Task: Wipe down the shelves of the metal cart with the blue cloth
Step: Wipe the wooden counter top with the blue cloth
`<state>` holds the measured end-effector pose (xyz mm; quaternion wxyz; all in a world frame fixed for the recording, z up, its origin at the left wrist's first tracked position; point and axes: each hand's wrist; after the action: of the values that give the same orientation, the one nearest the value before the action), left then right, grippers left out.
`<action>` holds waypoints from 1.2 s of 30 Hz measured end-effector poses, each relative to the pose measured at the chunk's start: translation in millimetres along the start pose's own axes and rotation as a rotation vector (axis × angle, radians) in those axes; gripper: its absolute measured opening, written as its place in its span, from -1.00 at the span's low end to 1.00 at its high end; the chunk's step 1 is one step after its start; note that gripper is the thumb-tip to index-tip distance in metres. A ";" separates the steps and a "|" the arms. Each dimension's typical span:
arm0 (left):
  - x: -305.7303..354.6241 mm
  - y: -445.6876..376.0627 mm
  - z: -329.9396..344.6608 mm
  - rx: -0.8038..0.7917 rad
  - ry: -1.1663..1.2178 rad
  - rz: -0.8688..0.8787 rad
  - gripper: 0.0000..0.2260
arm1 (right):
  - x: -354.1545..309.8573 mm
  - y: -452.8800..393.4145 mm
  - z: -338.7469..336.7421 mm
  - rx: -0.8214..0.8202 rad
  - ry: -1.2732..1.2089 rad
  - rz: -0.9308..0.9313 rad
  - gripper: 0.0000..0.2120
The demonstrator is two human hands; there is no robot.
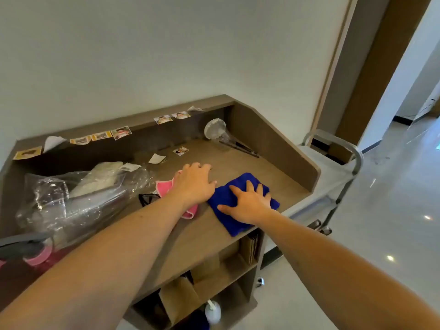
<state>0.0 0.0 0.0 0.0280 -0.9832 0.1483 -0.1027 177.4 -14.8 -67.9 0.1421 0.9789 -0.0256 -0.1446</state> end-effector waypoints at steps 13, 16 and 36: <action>-3.5 -25.1 15.3 0.089 0.003 -0.015 -0.57 | -13.3 -11.7 25.5 0.196 0.114 0.031 0.05; -2.7 -24.6 16.0 0.084 0.015 -0.006 -0.59 | -15.3 -11.5 24.8 0.230 0.094 0.045 0.00; 22.5 -22.1 -28.2 0.100 0.101 0.121 -0.55 | 11.1 29.6 -14.5 0.522 0.003 0.067 -0.63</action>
<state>21.4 13.7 33.8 0.0757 -0.9634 0.2036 -0.1573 192.0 -40.2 -49.2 -0.1106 0.9812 -0.0942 -0.1269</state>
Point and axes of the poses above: each hand's wrist, its own y-axis away from the middle knuckle, its own z-axis out of the palm, x = y × z, and after that the axes turned 7 degrees about z, right-handed
